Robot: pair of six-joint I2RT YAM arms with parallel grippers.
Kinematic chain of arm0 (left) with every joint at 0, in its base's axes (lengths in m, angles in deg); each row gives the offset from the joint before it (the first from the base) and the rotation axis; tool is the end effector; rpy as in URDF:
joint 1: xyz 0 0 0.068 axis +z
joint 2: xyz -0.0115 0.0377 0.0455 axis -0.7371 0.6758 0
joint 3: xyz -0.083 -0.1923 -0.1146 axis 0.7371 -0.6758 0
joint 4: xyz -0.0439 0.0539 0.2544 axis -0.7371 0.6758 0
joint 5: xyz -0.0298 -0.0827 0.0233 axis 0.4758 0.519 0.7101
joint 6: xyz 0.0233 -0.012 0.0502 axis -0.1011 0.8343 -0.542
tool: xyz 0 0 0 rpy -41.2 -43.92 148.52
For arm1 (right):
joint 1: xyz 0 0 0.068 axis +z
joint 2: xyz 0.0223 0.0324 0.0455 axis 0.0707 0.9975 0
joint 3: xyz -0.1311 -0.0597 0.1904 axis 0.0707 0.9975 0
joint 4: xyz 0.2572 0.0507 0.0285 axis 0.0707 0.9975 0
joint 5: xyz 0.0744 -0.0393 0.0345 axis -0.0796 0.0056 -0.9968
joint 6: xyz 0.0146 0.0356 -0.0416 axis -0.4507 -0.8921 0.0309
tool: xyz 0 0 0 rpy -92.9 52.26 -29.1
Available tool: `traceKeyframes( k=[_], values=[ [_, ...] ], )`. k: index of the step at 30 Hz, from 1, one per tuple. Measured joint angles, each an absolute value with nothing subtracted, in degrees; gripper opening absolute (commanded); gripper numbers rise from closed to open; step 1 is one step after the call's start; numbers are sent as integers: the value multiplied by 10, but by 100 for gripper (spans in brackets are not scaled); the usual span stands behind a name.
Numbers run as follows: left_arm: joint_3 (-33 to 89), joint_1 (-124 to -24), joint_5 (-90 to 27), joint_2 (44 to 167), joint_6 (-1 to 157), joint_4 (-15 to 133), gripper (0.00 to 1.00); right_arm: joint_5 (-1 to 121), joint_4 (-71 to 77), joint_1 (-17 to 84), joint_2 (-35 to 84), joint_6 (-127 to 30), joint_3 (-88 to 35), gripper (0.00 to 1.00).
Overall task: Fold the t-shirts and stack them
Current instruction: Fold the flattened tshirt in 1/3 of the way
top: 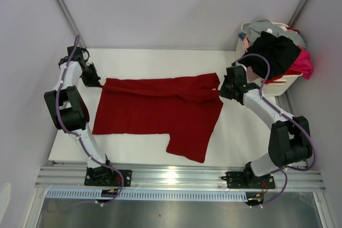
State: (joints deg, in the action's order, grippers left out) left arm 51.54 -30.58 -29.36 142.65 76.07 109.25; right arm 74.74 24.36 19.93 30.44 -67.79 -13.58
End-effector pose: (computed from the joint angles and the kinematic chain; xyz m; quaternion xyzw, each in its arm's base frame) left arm 0.3938 0.1123 0.2072 -0.2022 0.9515 -0.0734 0.2199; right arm 0.3253 0.0870 0.2145 0.1052 0.9188 0.0767 0.3725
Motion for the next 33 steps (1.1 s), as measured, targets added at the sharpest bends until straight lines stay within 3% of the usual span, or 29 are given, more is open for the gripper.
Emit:
traceKeyframes(
  k=[13,15,16,17,18,19,20,21,22,23,26,30,33],
  values=[
    [444,-306,-322,1426,756,1061,0,705,251,217,286,-720,-43,0],
    [431,-306,-331,1426,756,1060,4,699,250,218,287,-719,-42,3],
    [429,-306,-334,1426,756,1061,9,695,251,219,287,-719,-43,8],
    [429,-306,-336,1426,756,1062,11,693,251,219,287,-719,-43,19],
    [429,-306,-340,1425,755,1061,21,689,255,220,288,-718,-45,32],
    [429,-305,-342,1424,753,1059,29,684,258,220,290,-716,-48,57],
    [429,-305,-346,1422,751,1059,43,680,264,220,292,-714,-52,71],
    [429,-305,-348,1419,749,1059,51,677,272,220,293,-710,-58,82],
    [429,-305,-350,1416,748,1058,58,675,280,220,294,-704,-63,99],
    [429,-304,-350,1410,748,1058,68,674,286,219,294,-698,-69,99],
    [441,-304,-347,1394,746,1060,72,669,319,216,294,-677,-105,99],
    [499,-304,-305,1394,741,1065,72,667,336,199,294,-655,-169,99],
    [564,-309,-272,1418,740,1066,65,668,329,185,314,-642,-215,95]
  ],
)
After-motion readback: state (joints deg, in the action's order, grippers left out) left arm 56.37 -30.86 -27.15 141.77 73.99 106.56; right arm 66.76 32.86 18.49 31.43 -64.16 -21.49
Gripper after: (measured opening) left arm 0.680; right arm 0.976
